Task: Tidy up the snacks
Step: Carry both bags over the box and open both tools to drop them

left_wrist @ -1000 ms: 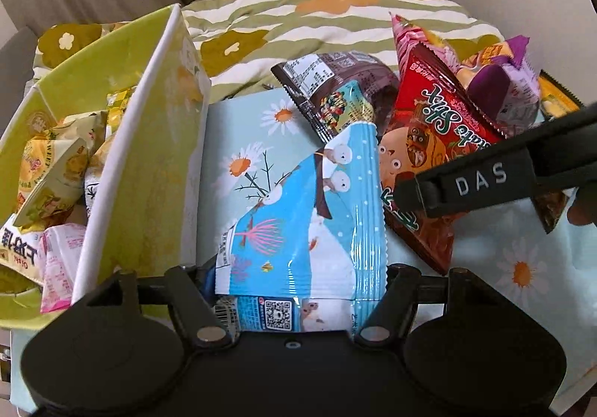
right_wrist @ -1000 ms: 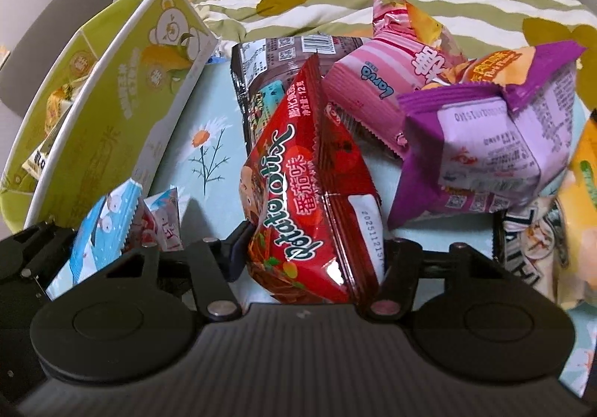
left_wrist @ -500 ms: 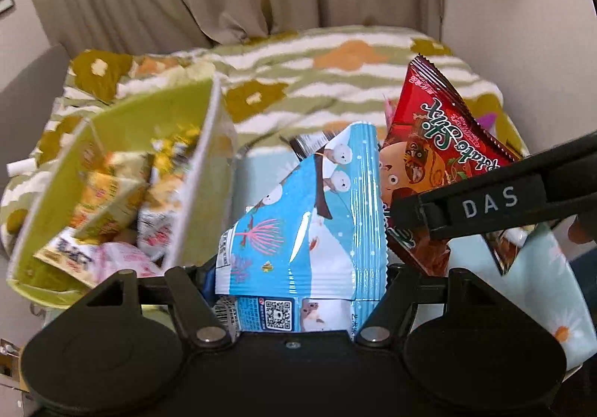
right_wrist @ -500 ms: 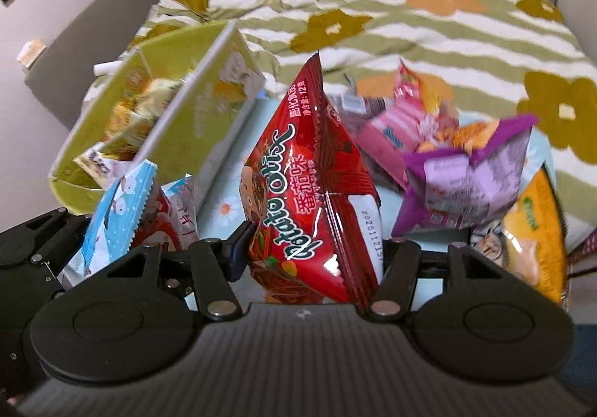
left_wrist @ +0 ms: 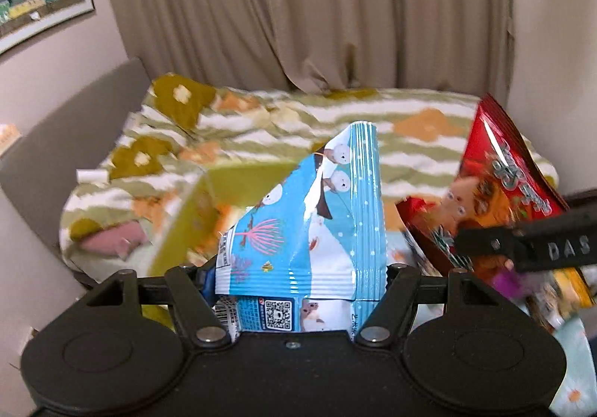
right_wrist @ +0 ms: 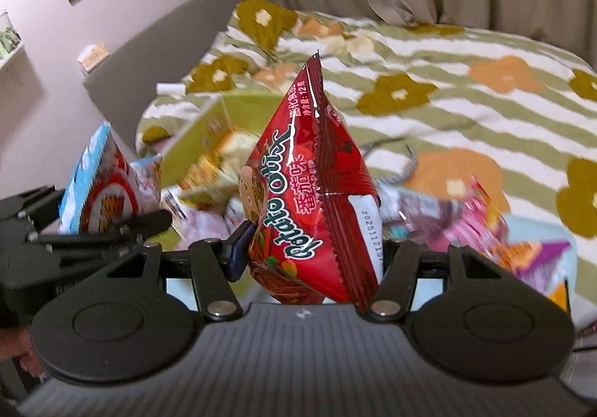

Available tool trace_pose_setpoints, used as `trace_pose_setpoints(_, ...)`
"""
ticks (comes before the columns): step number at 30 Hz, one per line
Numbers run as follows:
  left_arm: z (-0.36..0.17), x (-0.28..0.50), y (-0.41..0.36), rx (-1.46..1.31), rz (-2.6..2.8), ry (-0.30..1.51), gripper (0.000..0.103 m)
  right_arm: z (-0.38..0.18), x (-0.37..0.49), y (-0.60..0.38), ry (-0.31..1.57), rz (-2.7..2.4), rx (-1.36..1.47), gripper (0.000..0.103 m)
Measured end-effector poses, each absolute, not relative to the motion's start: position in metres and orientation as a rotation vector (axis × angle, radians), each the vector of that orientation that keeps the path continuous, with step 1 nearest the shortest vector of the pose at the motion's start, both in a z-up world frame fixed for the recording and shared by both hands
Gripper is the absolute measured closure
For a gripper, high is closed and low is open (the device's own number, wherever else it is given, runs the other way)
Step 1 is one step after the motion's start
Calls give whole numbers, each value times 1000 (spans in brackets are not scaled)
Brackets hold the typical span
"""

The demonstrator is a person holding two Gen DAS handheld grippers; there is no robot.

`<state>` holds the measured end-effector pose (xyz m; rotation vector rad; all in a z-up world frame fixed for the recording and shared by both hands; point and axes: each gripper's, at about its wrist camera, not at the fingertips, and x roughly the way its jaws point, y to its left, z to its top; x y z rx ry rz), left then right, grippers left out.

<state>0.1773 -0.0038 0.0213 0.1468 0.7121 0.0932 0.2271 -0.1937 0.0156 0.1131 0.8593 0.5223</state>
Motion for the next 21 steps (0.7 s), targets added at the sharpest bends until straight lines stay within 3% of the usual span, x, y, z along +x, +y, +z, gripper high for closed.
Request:
trace_pose_setpoints(8, 32, 243, 56, 176, 76, 705, 30, 30, 277, -120, 835, 519, 142, 30)
trace_pose_setpoints(21, -47, 369, 127, 148, -78, 918, 28, -17, 360, -41, 936, 334, 193, 30)
